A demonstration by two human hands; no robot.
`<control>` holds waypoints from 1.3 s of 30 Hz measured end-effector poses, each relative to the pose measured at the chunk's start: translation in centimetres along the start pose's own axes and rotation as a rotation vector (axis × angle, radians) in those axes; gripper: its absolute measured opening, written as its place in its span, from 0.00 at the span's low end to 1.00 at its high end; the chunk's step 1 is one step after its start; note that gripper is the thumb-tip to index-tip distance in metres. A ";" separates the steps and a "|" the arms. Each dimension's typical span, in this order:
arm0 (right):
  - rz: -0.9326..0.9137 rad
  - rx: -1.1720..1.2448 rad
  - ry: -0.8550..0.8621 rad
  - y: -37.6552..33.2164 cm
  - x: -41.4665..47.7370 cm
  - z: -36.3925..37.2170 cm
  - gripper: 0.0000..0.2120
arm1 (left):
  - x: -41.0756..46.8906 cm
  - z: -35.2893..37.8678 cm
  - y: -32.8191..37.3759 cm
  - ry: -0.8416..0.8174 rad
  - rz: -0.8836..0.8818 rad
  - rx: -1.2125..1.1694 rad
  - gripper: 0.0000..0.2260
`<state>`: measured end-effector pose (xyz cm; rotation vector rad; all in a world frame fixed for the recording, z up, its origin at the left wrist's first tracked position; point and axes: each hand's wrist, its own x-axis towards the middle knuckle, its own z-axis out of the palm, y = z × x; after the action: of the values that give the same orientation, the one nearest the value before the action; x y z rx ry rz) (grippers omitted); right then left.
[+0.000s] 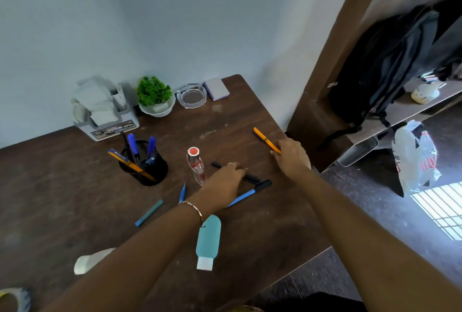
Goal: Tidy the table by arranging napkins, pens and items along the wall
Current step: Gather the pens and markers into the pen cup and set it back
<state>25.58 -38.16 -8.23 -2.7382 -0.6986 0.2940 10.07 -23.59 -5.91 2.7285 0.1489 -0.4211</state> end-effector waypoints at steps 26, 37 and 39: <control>-0.063 1.140 -0.118 -6.5 -5.2 -6.9 0.51 | -3.8 -5.2 2.1 0.673 -0.081 -0.884 0.28; -0.335 1.206 -0.054 -18.7 -4.3 -6.8 0.29 | -12.9 -9.5 -7.6 1.131 -0.303 -1.142 0.25; -0.361 1.176 -0.018 -20.7 -3.9 -6.3 0.24 | -14.4 -9.7 -9.7 1.199 -0.339 -1.106 0.25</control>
<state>14.98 -24.28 5.08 -1.4767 -0.6888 0.4532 -2.54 -11.59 3.76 1.4946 0.8388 0.9779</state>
